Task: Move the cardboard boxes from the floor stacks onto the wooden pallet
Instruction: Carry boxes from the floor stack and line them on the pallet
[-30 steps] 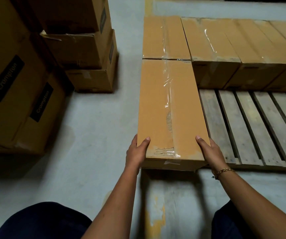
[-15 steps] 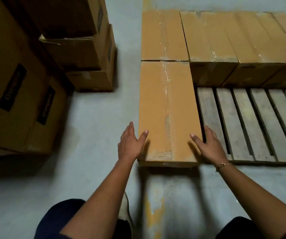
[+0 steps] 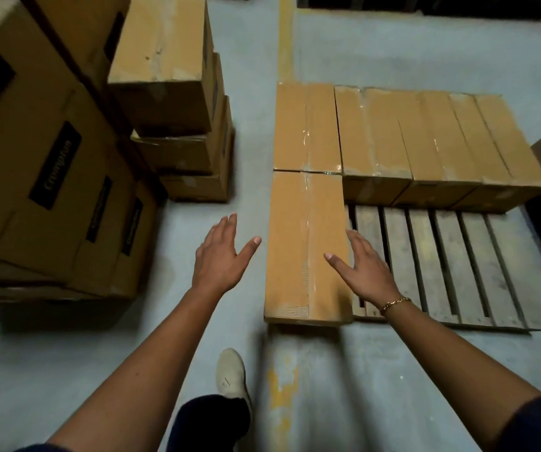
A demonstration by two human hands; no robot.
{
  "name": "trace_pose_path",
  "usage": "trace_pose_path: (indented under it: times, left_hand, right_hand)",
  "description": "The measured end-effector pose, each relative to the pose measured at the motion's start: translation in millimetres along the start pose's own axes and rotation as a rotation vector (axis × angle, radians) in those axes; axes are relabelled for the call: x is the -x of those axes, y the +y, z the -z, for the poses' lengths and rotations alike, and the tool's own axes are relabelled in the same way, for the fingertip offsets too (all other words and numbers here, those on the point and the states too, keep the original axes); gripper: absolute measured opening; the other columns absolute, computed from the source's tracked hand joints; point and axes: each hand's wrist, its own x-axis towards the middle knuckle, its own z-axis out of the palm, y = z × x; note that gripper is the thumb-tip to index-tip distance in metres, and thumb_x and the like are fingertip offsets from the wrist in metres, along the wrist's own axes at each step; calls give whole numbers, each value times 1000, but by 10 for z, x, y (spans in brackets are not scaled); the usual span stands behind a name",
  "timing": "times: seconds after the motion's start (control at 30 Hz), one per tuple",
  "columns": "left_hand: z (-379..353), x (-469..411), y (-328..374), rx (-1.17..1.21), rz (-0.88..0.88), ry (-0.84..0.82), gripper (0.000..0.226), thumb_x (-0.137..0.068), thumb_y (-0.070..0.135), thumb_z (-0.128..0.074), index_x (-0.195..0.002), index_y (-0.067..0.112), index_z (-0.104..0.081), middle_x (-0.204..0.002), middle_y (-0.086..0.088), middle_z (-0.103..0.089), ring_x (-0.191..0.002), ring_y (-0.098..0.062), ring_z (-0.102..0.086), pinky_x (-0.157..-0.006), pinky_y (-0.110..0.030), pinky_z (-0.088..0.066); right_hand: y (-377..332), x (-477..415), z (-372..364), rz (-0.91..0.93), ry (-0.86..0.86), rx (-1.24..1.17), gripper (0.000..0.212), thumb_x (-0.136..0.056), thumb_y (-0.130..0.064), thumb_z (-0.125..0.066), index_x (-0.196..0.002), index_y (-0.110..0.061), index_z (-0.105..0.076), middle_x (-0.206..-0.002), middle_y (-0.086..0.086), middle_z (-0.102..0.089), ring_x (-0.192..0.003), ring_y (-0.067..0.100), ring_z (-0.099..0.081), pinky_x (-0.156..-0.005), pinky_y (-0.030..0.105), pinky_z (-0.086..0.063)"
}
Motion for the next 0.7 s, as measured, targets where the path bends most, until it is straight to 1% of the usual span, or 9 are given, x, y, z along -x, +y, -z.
trace_pose_path:
  times: [0.17, 0.33, 0.53, 0.63, 0.7]
  left_hand:
    - [814, 180, 177, 50, 28, 21, 81, -97, 72, -35, -162, 27, -18, -169, 0, -20, -156, -21, -15, -123, -51, -21]
    - [1643, 85, 126, 75, 61, 57, 77, -98, 69, -37, -162, 29, -20, -169, 3, -20, -155, -18, -16, -122, -48, -21]
    - [2630, -100, -263, 102, 128, 19, 76, -98, 69, -36, -161, 30, -23, -168, 6, -22, -154, -16, -18, -122, -45, -21]
    - [3055, -245, -439, 157, 177, 6, 74, -99, 67, -39, -160, 28, -27, -166, 3, -28, -152, -18, -24, -122, -44, -25]
    - [3275, -388, -499, 206, 211, -9, 73, -100, 65, -40, -160, 26, -28, -166, 0, -29, -152, -20, -25, -120, -43, -25]
  right_hand:
    - [-672, 123, 584, 37, -37, -23, 86, -94, -74, -43, -161, -28, -19, -169, -5, -20, -153, 20, -26, -120, 48, -30]
    - [-1510, -60, 989, 62, -42, -86, 80, -97, -67, -45, -161, -27, -20, -168, -5, -21, -153, 18, -24, -122, 44, -26]
    - [-2602, -279, 1145, 38, -94, -295, 78, -97, -64, -49, -161, -27, -25, -167, -3, -26, -152, 18, -26, -121, 41, -26]
    - [-3038, -366, 1147, 43, -129, -347, 76, -97, -61, -50, -161, -27, -26, -166, -4, -27, -152, 18, -26, -119, 37, -24]
    - [-3273, -457, 1130, 43, -154, -373, 75, -98, -60, -51, -160, -27, -27, -166, -3, -28, -150, 19, -30, -117, 37, -28]
